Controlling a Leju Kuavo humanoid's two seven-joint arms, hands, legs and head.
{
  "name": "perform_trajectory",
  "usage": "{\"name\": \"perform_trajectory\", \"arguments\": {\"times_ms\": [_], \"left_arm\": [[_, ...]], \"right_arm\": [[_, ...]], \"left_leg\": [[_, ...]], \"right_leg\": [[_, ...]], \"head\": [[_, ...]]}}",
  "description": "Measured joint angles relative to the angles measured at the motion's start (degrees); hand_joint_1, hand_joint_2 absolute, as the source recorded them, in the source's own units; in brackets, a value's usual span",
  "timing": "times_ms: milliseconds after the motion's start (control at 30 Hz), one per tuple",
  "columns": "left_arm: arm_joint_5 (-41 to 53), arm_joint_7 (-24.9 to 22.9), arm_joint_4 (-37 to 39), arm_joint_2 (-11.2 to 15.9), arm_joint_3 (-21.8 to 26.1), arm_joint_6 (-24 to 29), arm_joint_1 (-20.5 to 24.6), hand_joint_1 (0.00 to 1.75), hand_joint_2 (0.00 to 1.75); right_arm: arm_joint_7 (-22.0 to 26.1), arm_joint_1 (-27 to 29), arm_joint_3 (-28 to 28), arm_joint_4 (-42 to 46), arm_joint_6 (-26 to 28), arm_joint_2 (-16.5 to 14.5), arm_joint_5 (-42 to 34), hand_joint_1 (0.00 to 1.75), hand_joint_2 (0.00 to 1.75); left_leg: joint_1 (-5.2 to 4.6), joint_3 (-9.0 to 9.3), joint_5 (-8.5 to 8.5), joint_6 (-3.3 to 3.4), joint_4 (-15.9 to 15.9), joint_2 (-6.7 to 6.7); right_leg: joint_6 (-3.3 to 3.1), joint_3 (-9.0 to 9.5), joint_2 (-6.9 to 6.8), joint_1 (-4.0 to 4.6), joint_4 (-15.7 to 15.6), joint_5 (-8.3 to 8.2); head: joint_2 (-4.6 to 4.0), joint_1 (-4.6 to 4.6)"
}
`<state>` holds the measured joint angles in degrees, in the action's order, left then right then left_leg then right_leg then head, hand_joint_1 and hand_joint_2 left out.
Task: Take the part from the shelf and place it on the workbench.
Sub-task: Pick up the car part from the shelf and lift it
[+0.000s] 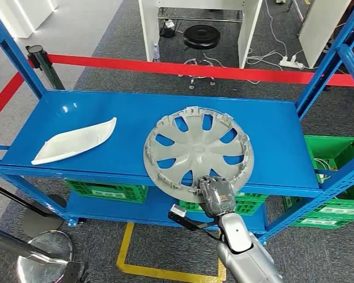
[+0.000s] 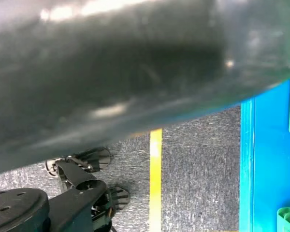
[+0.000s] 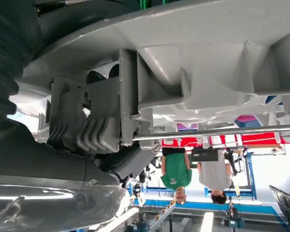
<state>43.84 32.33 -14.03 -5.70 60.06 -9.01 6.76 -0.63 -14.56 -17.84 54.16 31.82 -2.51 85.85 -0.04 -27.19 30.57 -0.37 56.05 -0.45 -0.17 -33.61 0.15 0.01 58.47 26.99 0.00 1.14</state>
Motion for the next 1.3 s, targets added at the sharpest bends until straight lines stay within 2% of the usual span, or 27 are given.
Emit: {"name": "perform_trajectory", "arguments": {"times_ms": [100,167,233,367,600,733,1033,1300], "left_arm": [[-0.14,0.23,0.0,-0.01,0.0,0.22,-0.02,0.0,0.0],[-0.46,0.93,0.0,-0.01,0.01,0.5,-0.23,0.0,0.0],[-0.68,1.84,0.0,0.0,0.02,0.64,-0.48,0.0,0.0],[-0.83,2.78,0.0,0.0,0.03,0.85,-0.74,0.0,0.0],[-0.83,2.93,0.0,0.0,0.04,0.93,-0.89,0.0,0.0],[-0.84,3.24,0.0,0.0,0.07,1.55,-0.92,0.0,1.75],[-0.03,4.12,0.0,-0.02,0.09,4.22,-1.37,0.0,1.75],[0.0,4.13,0.0,-0.02,0.09,3.81,-1.45,0.0,1.75]], "right_arm": [[0.59,0.73,0.05,1.26,1.35,-0.1,0.75,1.75,1.75],[0.72,2.92,-0.16,5.86,4.51,-0.35,2.34,1.75,1.75],[-1.22,5.14,-1.42,12.27,6.83,-0.51,3.56,1.75,1.75],[-4.94,7.45,-4.44,21.69,7.23,-0.3,4.06,1.75,1.75],[-5.49,9.27,-6.21,27.95,7.23,0.11,4.09,1.75,1.75],[-4.96,9.82,-6.66,30.26,7.23,0.42,4.08,1.75,1.75],[2.19,13.77,-5.91,39.88,7.23,0.67,4.09,1.75,1.75],[2.91,15.04,-5.08,42.75,7.23,0.54,4.09,1.75,1.75]], "left_leg": [[0.0,-0.01,0.0,0.0,0.0,-0.02],[0.01,-0.04,0.0,0.0,0.0,-0.03],[0.01,-0.05,0.01,0.01,0.0,0.0],[0.01,-0.07,0.02,0.01,0.0,-0.01],[0.0,-0.12,0.01,0.01,0.0,0.0],[-0.02,-0.1,0.01,0.01,0.02,-0.01],[-0.01,-0.15,0.05,0.06,0.03,-0.01],[-0.02,-0.18,0.05,0.06,0.03,0.0]], "right_leg": [[0.0,0.0,-0.04,0.0,0.0,0.0],[0.0,-0.01,-0.06,0.0,0.0,0.0],[0.0,-0.04,-0.01,0.01,0.01,0.02],[0.0,-0.05,-0.04,0.02,0.01,0.06],[0.02,-0.03,-0.04,-0.02,0.0,0.03],[0.02,-0.04,-0.05,-0.02,0.0,0.03],[0.04,-0.07,-0.06,-0.01,0.0,0.06],[0.05,-0.03,-0.05,-0.02,0.0,0.04]], "head": [[0.0,0.01],[0.0,0.01],[0.0,-0.02],[0.0,0.01],[0.0,0.01],[0.0,0.0],[0.0,0.01],[0.0,0.01]]}}
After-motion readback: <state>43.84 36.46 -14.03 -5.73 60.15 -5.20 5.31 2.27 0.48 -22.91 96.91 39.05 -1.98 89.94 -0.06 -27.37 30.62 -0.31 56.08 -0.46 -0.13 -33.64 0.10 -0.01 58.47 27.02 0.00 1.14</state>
